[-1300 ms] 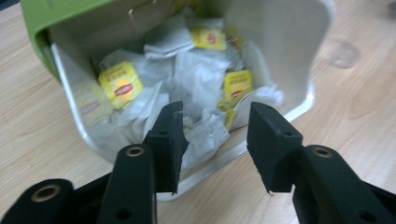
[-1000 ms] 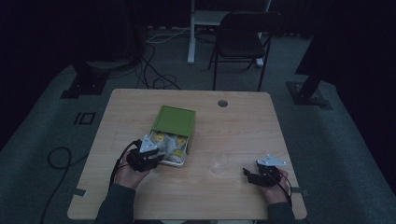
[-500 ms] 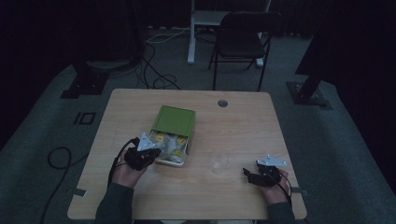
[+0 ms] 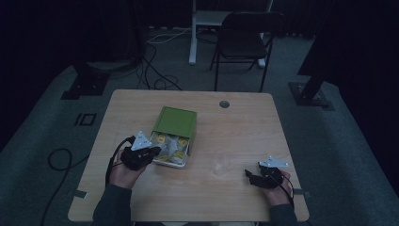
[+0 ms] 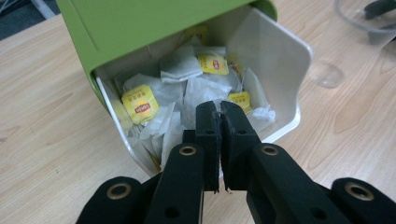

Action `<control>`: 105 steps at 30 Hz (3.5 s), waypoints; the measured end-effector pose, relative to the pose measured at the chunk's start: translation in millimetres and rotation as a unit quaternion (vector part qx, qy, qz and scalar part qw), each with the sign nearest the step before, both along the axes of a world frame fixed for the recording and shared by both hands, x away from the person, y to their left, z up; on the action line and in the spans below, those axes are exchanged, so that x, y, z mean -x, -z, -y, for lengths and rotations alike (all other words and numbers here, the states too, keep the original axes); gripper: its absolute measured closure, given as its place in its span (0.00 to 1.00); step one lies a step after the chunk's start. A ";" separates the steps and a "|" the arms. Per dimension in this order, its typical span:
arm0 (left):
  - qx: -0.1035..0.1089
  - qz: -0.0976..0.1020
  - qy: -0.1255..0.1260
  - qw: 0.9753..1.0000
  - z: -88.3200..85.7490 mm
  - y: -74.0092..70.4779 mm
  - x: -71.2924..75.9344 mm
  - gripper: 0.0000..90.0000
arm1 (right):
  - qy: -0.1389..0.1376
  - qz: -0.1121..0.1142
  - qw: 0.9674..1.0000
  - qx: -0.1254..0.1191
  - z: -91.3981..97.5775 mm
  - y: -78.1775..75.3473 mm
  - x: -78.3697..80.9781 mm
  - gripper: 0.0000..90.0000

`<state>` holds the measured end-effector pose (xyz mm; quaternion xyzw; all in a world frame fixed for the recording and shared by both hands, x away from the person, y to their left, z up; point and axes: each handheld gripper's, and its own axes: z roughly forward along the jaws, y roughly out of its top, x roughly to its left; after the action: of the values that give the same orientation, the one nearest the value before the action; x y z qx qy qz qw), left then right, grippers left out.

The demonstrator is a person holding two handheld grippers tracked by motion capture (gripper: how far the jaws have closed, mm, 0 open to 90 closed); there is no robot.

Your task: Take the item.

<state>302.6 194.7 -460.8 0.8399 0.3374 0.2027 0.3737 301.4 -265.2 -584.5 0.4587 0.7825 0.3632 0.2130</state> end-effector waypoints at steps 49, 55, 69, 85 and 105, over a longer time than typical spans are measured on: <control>0.044 0.000 0.082 0.996 18.0 -31.2 21.8 0.98 | 0.001 0.000 1.000 0.000 -0.2 0.0 0.0 0.33; 0.040 0.000 0.093 0.995 24.0 -34.7 23.9 0.98 | 0.001 0.000 1.000 0.000 -0.2 0.0 0.0 0.33; 0.043 -0.001 0.110 0.993 36.7 -38.9 24.8 0.98 | 0.001 0.000 1.000 0.000 -0.4 0.0 -0.1 0.33; 0.052 -0.008 0.124 0.991 54.9 -38.4 14.7 0.98 | 0.000 0.000 1.000 0.001 -0.4 0.0 -0.1 0.33; 0.056 -0.008 0.125 0.991 68.9 -40.6 4.6 0.98 | -0.002 0.000 1.000 0.001 -1.2 -0.1 -0.8 0.33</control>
<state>298.0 125.8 -420.2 0.8548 0.2436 0.1285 0.4398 302.2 -264.0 -584.4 0.4568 0.7836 0.3633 0.2128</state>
